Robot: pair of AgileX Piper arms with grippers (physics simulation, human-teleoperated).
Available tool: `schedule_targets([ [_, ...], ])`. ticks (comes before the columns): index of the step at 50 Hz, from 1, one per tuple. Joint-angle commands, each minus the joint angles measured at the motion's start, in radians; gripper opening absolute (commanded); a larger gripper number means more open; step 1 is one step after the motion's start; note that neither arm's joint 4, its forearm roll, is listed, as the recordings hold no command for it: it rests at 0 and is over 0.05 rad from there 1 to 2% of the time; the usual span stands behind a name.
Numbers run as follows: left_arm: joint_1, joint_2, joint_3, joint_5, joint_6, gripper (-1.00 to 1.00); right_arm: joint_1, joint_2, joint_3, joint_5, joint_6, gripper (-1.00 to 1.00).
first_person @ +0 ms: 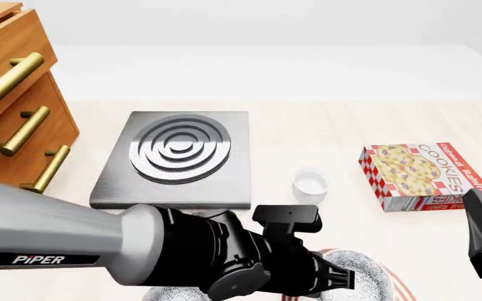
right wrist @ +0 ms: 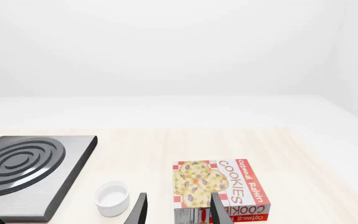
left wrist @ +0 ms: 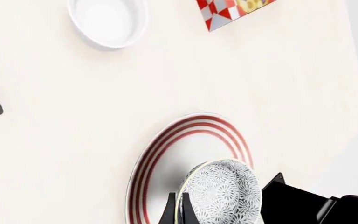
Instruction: Pick the akita bowl on the wooden cabinet and place it on the plate.
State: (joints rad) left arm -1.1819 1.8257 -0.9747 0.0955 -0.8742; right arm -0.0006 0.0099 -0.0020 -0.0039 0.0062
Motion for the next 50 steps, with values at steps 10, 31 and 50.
schedule_targets([
  [10,0.012,0.008,-0.009,-0.014,0.007,-1.0,0.0,0.0,0.0,0.0,0.0,1.0],
  [31,0.064,-0.162,-0.091,0.118,0.237,1.0,0.0,0.0,0.0,0.0,0.0,1.0],
  [50,0.174,-0.41,-0.031,0.173,0.343,1.0,0.0,0.0,0.0,0.0,0.0,1.0],
])
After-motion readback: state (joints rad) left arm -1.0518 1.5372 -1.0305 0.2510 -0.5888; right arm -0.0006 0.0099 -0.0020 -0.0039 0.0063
